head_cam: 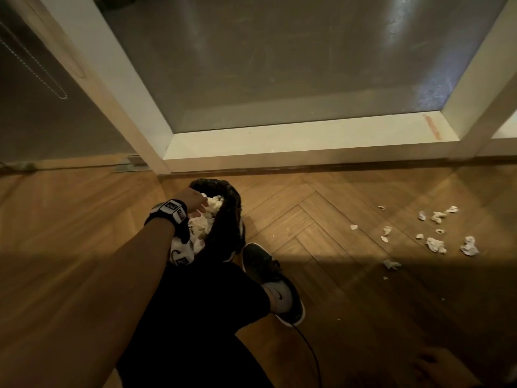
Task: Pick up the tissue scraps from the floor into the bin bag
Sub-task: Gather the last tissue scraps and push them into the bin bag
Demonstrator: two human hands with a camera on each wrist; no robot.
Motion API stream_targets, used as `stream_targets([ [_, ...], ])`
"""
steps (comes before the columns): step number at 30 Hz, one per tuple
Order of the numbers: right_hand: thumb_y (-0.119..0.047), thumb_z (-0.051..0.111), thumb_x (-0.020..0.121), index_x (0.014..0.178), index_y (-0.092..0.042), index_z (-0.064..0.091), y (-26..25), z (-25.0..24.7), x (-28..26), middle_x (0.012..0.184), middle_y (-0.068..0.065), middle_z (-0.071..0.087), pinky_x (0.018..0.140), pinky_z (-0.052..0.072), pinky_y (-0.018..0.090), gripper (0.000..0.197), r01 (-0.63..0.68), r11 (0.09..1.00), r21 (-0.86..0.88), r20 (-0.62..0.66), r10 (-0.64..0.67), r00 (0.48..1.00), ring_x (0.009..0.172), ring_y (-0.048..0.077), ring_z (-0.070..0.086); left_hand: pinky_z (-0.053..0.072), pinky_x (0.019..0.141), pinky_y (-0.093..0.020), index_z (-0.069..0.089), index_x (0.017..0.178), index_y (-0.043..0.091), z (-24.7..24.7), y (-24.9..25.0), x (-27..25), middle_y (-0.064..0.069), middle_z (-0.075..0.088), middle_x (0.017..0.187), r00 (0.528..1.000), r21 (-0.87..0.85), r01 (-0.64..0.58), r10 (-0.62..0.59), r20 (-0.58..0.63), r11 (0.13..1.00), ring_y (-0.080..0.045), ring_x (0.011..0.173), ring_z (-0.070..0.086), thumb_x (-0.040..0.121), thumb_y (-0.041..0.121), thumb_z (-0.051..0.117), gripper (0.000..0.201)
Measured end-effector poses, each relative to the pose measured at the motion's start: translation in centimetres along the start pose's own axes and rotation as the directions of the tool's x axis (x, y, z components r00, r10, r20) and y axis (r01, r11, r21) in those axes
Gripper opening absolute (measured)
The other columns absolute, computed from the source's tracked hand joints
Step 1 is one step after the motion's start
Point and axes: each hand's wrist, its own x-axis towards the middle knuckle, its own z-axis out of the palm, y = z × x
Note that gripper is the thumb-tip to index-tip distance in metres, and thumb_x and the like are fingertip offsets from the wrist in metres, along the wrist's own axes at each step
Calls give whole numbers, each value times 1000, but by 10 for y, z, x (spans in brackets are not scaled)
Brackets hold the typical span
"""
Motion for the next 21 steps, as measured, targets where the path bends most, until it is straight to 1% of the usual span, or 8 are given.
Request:
stream_targets([
  [1, -11, 69, 83, 85, -10, 68, -10, 0, -11, 86, 12, 70, 66, 57, 33, 2, 4, 999, -53, -13, -5, 1000, 66, 19, 70, 50, 63, -29, 70, 90, 6, 3, 10, -3, -8, 69, 84, 999, -18, -54, 54, 9, 998, -22, 73, 64, 96, 23, 53, 24],
  [2, -12, 64, 87, 84, -12, 66, -15, 1, -17, 84, 8, 69, 60, 54, 26, 4, -4, 997, -72, -2, 4, 1000, 63, 15, 69, 50, 65, -29, 69, 91, 6, 9, 20, -2, -9, 70, 86, 993, -17, -116, 117, 22, 993, -23, 75, 65, 96, 23, 54, 23],
  [4, -14, 59, 91, 82, -13, 64, -19, 3, -21, 81, 5, 67, 54, 51, 21, 10, -15, 996, -83, 29, 17, 999, 63, 11, 66, 49, 65, -29, 69, 93, 7, 20, 42, -6, -11, 70, 88, 975, -15, -217, 217, 54, 976, -24, 74, 66, 95, 22, 54, 21],
  [9, -21, 57, 92, 94, -11, 60, -17, 3, -25, 85, 1, 63, 54, 47, 17, 11, -19, 999, -46, -18, 18, 1000, 68, 10, 61, 46, 66, -30, 68, 90, 6, 70, 96, -18, -12, 71, 84, 913, 64, -388, 374, 160, 920, -24, 70, 65, 96, 19, 52, 21],
  [12, -24, 60, 90, 106, -10, 62, -20, -2, -25, 85, 2, 67, 60, 50, 24, 22, -29, 998, 48, -26, 30, 999, 70, 12, 65, 48, 62, -30, 69, 86, 9, 116, 124, -31, -9, 72, 79, 864, 120, -483, 450, 226, 867, -25, 70, 68, 96, 18, 52, 22],
  [14, -24, 61, 90, 105, -10, 62, -26, -8, -26, 85, 4, 66, 57, 49, 24, 21, -11, 995, 104, -33, 14, 999, 66, 12, 64, 50, 63, -31, 69, 85, 10, 148, 140, -43, -6, 72, 77, 831, 154, -534, 481, 280, 832, -23, 70, 68, 96, 17, 52, 21],
  [18, -17, 55, 94, 89, -12, 62, -35, -24, -27, 78, 1, 62, 44, 43, 16, 10, 7, 985, 173, -28, -2, 1000, 51, 3, 59, 50, 60, -29, 69, 86, 10, 214, 160, -57, -5, 72, 78, 792, 160, -563, 475, 383, 811, -20, 70, 68, 96, 17, 52, 21],
  [21, -15, 52, 96, 105, -6, 63, -35, -30, -17, 90, 7, 63, 44, 44, 16, 17, 19, 968, 249, -40, -10, 999, 60, 10, 62, 49, 58, -27, 69, 86, 11, 266, 168, -55, -4, 73, 78, 788, 157, -540, 431, 440, 827, -17, 64, 67, 95, 18, 53, 20],
])
